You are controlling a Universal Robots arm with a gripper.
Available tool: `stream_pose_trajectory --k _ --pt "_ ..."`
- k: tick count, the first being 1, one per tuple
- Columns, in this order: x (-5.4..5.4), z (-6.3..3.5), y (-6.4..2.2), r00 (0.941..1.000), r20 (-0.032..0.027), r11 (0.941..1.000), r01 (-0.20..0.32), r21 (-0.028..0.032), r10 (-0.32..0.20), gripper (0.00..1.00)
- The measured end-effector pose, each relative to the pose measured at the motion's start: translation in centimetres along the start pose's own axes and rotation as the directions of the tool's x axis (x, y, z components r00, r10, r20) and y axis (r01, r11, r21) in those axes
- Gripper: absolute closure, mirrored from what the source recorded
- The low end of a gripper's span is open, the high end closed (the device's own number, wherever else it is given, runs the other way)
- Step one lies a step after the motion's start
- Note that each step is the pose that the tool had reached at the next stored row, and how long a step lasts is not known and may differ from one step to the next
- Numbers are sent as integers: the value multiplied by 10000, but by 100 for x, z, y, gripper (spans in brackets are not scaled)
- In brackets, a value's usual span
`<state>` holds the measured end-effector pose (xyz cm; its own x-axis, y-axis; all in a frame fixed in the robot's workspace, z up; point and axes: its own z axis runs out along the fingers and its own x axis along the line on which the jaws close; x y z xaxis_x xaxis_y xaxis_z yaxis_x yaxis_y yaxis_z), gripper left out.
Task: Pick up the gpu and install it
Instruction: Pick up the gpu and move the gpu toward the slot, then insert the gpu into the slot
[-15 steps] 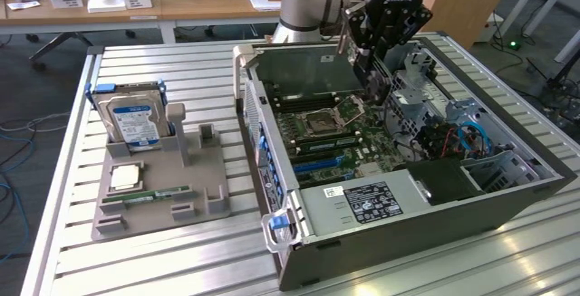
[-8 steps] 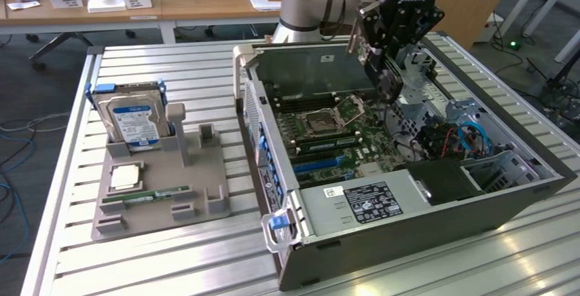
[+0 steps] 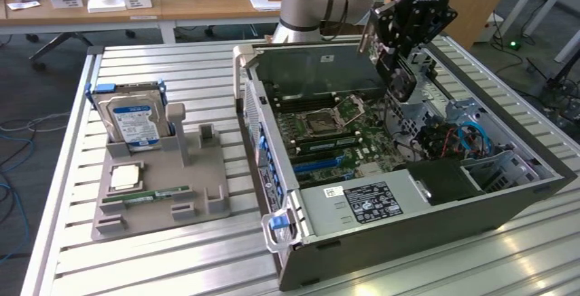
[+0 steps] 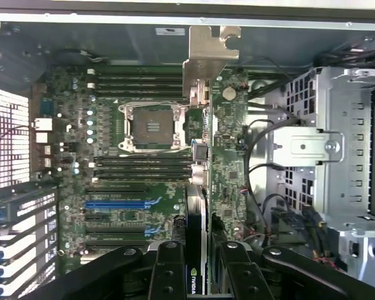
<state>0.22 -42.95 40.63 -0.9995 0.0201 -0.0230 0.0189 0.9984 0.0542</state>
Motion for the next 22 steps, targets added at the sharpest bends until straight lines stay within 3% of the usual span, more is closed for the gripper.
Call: stream_pose_trajectory --k 3,15,22 --pt "-65 1 2 10000 0 10000 2 1 -2 74" --pt "-160 4 3 10000 0 10000 1 0 -1 74" --pt "-164 4 3 10000 0 10000 1 0 -1 74"
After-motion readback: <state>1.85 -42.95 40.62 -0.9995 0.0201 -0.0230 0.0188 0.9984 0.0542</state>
